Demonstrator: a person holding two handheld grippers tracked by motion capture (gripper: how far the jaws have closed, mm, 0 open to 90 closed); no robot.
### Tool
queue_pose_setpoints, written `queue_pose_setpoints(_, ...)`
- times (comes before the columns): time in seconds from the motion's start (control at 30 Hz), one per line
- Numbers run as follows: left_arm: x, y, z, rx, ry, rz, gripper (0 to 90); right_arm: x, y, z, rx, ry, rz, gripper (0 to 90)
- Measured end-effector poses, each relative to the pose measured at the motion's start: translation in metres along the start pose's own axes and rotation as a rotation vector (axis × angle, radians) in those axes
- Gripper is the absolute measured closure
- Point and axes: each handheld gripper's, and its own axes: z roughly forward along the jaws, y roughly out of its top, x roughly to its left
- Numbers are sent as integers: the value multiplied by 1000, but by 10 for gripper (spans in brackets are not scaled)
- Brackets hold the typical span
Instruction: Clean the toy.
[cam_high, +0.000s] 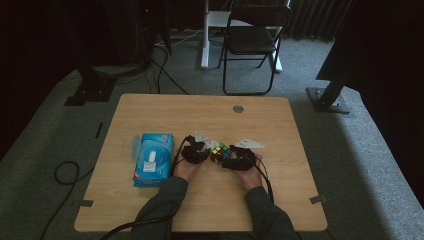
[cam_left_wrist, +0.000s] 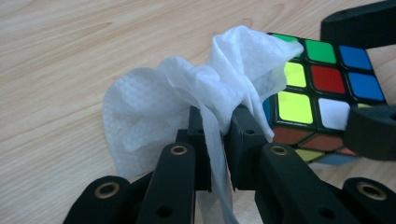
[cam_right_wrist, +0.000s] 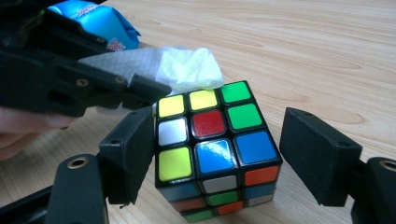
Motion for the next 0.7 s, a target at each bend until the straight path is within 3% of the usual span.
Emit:
queue_pose_setpoints(0.23, -11, -2, -5, -14, -23, 12, 809, -7, 1, -5, -25, -18, 46, 302)
queue_pose_setpoints(0.43, -19, -1, -7, -15, -38, 38, 808, -14, 1, -8, -29, -64, 101, 371)
queue_pose_setpoints(0.53, -22, -1, -8, -17, -44, 42, 808, -17, 1, -8, -29, -64, 123, 391)
queue_pose_setpoints(0.7, -25, -5, -12, -21, -60, 46, 812, -17, 2, -8, -18, -46, 116, 393)
